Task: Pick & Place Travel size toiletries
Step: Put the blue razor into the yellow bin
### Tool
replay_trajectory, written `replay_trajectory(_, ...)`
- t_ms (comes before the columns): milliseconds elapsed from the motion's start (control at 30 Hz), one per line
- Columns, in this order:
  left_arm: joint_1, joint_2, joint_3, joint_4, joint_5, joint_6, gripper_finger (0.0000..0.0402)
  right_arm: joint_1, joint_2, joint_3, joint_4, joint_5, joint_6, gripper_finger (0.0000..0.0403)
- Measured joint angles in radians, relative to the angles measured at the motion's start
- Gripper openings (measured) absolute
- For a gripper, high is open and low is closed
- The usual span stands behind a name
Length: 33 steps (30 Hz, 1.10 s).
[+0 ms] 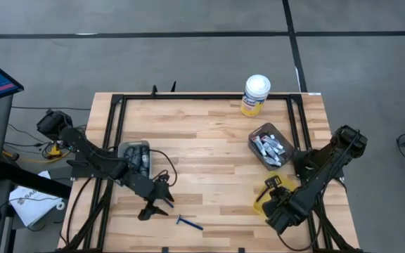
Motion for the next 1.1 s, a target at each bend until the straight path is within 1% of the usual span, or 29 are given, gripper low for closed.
replay_trajectory(167, 0.000, 0.062, 0.000, -0.047, 0.022, 0.018, 0.0275, -0.008, 0.000, 0.000, 0.003, 0.003, 0.060, 0.0138)
replay_trajectory(300, 0.000, 0.127, 0.000, -0.064, 0.068, 0.082, 0.0272, -0.020, 0.000, 0.000, 0.023, 0.010, 0.108, 0.0168)
replay_trajectory(400, 0.000, 0.191, 0.000, -0.064, 0.077, 0.135, 0.0270, -0.032, 0.000, 0.000, 0.038, 0.011, 0.145, 0.0184)
replay_trajectory(500, 0.000, 0.254, 0.000, -0.065, 0.059, 0.186, 0.0269, -0.046, 0.000, 0.000, 0.062, 0.014, 0.188, 0.0194)
replay_trajectory(667, 0.005, 0.328, 0.000, -0.063, -0.042, 0.191, 0.0269, -0.051, 0.000, 0.001, 0.090, 0.013, 0.240, 0.0198)
replay_trajectory(800, 0.013, 0.345, 0.003, -0.059, -0.049, 0.199, 0.0264, -0.051, 0.000, 0.001, 0.110, 0.013, 0.257, 0.0193)
replay_trajectory(867, 0.013, 0.357, 0.003, -0.059, -0.051, 0.223, 0.0249, -0.051, 0.000, 0.001, 0.112, 0.014, 0.258, 0.0189)
replay_trajectory(933, 0.011, 0.365, 0.003, -0.061, -0.057, 0.233, 0.0223, -0.051, 0.000, 0.001, 0.113, 0.014, 0.270, 0.0185)
replay_trajectory(1000, 0.012, 0.370, 0.003, -0.064, -0.071, 0.233, 0.0186, -0.051, 0.000, 0.001, 0.113, 0.014, 0.291, 0.0181)
replay_trajectory(1100, 0.012, 0.371, 0.003, -0.065, -0.086, 0.232, 0.0120, -0.051, 0.000, 0.001, 0.113, 0.014, 0.310, 0.0174)
